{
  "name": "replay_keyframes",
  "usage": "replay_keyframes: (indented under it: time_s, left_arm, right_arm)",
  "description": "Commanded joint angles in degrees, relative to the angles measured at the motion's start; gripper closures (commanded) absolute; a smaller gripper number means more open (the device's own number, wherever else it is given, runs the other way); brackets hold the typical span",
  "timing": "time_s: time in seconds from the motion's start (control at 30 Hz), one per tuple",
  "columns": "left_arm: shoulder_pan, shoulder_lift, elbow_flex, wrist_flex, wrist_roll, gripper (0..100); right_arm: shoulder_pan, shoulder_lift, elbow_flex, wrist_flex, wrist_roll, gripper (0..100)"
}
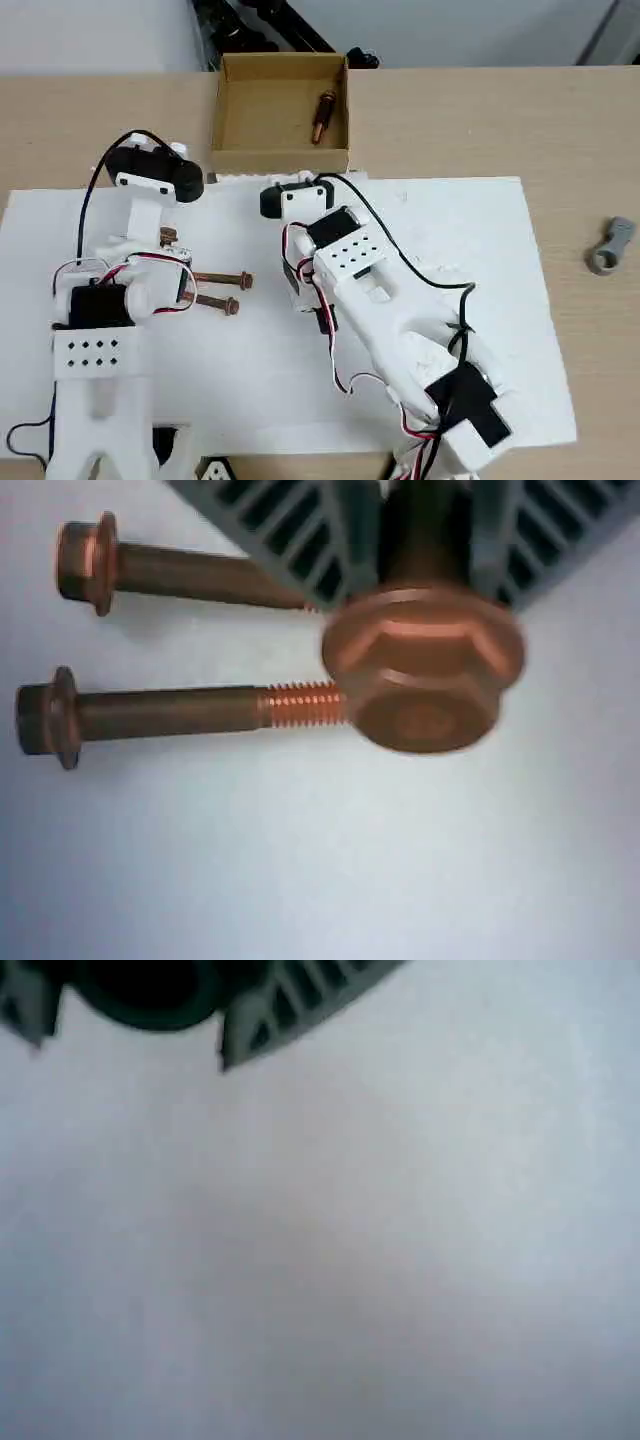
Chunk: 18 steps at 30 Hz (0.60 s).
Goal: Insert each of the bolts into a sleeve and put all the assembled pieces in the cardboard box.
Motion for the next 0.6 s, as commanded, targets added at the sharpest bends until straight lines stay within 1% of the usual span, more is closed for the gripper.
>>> replay_keyframes:
  time_s: [0.0, 0.1, 0.17, 0.4, 0.5, 0.57]
  left_arm:
    - [-0.44, -1.76, -0.31, 0.09, -0.44, 99]
    - [-0.44, -1.76, -0.31, 0.09, -0.44, 99]
    - [-0.44, -1.76, -0.31, 0.09, -0.44, 99]
    - [-0.44, -1.76, -0.31, 0.09, -0.35, 99]
    - [-0.44, -1.76, -0.31, 0.09, -0.35, 99]
    - [-0.44, -1.76, -0.31, 0.09, -0.26, 99]
  right_arm:
    - [0.04, -0.48, -0.7, -0.84, 0.7, 93.8]
    - [0.04, -0.48, -0.7, -0.84, 0.7, 84.3]
    - [0.04, -0.57, -0.7, -0.66, 0.7, 80.2]
    - [0.04, -0.84, -0.7, -0.22, 0.62, 79.7]
    - [0.04, -3.3, -0.62, 1.36, 0.44, 79.7]
    - [0.04, -5.76, -0.35, 1.36, -1.67, 79.7]
